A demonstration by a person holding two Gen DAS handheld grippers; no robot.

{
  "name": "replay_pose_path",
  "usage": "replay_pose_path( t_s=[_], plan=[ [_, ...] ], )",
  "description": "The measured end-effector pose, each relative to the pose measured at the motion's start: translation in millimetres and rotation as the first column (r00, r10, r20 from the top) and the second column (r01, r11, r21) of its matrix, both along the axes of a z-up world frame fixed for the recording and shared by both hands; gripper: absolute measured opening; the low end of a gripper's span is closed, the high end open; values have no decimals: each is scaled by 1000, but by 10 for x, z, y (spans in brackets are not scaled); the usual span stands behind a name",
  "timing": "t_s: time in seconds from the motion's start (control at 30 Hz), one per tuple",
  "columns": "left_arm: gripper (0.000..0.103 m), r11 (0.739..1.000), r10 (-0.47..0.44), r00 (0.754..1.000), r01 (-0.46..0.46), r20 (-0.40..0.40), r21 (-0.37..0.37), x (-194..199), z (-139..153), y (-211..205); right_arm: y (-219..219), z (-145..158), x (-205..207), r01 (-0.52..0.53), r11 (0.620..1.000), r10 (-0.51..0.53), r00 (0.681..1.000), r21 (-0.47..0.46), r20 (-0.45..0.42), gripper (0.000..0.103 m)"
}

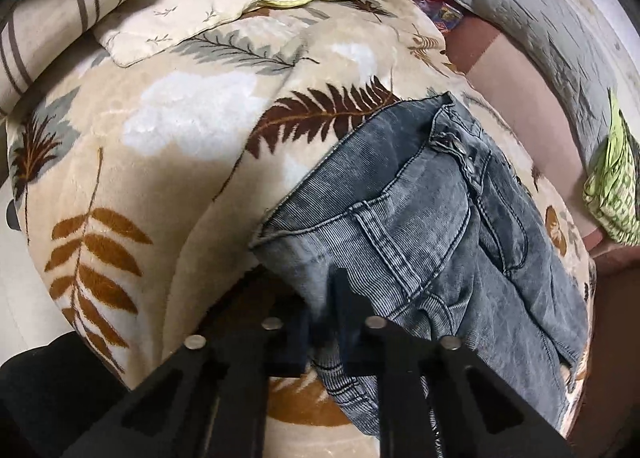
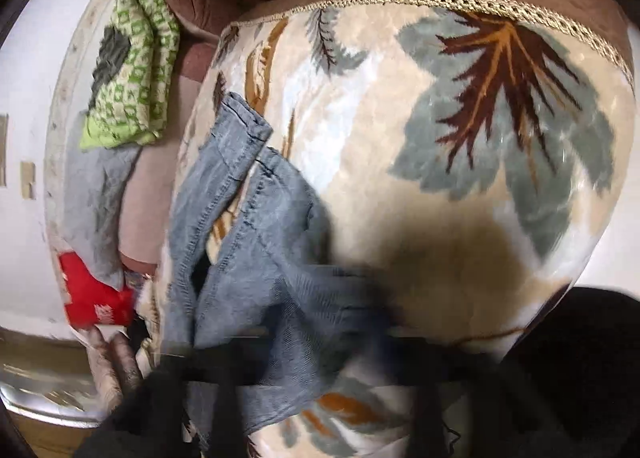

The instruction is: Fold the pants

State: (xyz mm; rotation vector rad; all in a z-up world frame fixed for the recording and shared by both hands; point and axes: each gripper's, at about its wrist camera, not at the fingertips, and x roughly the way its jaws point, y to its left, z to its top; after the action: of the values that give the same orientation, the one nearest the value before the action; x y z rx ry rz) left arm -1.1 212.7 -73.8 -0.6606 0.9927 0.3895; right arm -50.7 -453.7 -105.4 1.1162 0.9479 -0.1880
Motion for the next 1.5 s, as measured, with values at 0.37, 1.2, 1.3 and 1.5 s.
replay_pose_path(
  t_s=[0.37, 1.2, 1.3, 1.5],
  plan=[
    [4, 994, 8, 990, -23, 144, 103, -435, 542, -168, 98, 809, 188, -120, 914, 170, 980, -387, 98, 20],
    [76, 919, -282, 958, 285, -51, 273, 107, 237, -702, 26, 345, 427, -287, 925, 284, 958, -250, -51, 77],
    [76, 927, -284, 957, 256, 68, 273, 254, 543, -644, -37, 611, 590, -276, 899, 286, 958, -339, -20, 77],
    [76, 968, -219, 974, 210, 53, 140, 882, 532, -187, -68, 720, 1394, -322, 854, 328, 943, -410, -58, 77]
  ],
)
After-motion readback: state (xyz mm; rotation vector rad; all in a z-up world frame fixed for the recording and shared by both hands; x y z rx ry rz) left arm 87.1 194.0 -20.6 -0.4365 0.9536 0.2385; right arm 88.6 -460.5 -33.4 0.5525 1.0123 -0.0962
